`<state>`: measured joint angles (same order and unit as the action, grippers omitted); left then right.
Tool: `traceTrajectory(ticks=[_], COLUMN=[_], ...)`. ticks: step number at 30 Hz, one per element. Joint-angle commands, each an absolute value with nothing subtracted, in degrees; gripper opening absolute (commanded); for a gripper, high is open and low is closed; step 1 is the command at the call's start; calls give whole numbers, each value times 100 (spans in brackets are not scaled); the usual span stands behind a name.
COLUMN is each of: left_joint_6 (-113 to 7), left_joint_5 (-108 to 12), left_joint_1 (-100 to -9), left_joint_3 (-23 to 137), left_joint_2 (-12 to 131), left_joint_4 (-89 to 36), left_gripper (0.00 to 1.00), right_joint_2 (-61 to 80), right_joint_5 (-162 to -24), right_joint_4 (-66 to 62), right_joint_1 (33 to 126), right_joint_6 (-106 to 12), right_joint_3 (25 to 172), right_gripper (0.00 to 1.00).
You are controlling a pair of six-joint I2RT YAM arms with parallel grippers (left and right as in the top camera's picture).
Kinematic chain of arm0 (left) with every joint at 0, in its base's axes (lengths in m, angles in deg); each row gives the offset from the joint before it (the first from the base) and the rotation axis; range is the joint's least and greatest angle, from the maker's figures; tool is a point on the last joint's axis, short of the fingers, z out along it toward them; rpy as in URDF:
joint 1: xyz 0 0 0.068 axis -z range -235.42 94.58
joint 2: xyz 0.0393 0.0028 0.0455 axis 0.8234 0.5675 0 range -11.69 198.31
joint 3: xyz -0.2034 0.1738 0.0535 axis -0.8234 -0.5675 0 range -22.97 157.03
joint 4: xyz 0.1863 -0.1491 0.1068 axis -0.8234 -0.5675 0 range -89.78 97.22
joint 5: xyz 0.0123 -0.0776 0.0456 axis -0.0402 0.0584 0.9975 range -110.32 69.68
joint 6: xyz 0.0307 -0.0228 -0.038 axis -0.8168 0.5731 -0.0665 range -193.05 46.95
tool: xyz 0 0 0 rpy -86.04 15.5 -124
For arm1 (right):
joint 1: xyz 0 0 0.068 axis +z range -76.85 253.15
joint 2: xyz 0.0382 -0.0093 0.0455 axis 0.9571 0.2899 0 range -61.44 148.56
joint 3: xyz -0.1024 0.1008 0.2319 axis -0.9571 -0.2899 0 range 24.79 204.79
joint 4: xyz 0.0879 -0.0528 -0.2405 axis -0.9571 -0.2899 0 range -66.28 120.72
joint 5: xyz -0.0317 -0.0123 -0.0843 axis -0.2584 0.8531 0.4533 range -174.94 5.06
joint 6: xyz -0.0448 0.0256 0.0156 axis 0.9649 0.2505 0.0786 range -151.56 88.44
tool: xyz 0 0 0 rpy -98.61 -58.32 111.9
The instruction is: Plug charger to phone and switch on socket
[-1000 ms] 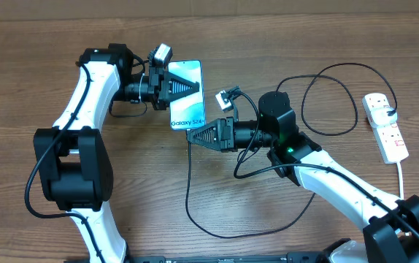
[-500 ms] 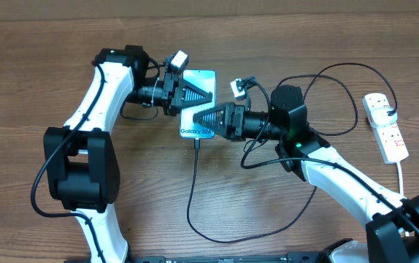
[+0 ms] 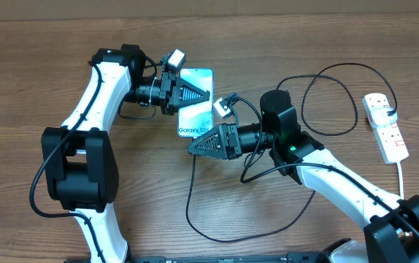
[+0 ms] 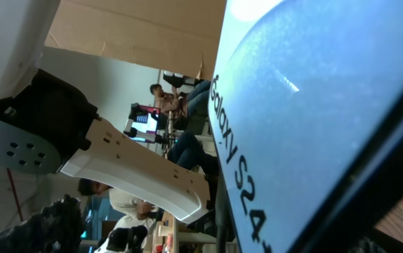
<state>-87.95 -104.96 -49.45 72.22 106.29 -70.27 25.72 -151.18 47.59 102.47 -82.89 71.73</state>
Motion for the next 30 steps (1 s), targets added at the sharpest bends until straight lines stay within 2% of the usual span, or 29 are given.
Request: traceTrajectory(ticks=[1,6,8,9,11,13,18,19,25,30], left_joint_6=[-8714,-8714,-8714,-8714,-8714,-8714,-8714,-8714,-8714,-8716], left_joint_5=[-10741,-10739,-10739,-10739,-10741,-10739,-10739,-10737,-10737,-10735], left_joint_1=[-4940,-4940,-4940,-4940,-4940,-4940,-4940,-4940,-4940,-4940], left_joint_3=[7253,7253,7253,7253,7253,7253,7253,7253,7253,7253], left_joint_2=[10465,10465,10465,10465,10465,10465,10465,10465,10465,10465], left_joint_4=[-7029,-7029,-7029,-7029,-7029,-7029,-7027,-7027,-7029,-7029], left_gripper=[4,4,4,4,4,4,5,4,4,4], right_joint_2=[2471,2471,2471,2471,2471,2471,2471,2471,2471,2471], right_joint_5=[-14991,-14991,-14991,-14991,-14989,-14982,-14871,-14829,-14648,-14375], right_joint_4=[4772,4643,4643,4645,4643,4645,4656,4665,4669,4667], right_joint_1=[10304,10304,10304,10304,10304,10304,10304,10304,10304,10304], right_joint_6=[-8206,-8204,-8204,-8180,-8033,-8005,-7987,-7981,-7965,-7965], right_joint_3=[7276,7276,7276,7276,7276,7276,7276,7276,7276,7276], right_gripper=[100,100,90,81,56,43,36,27,4,4])
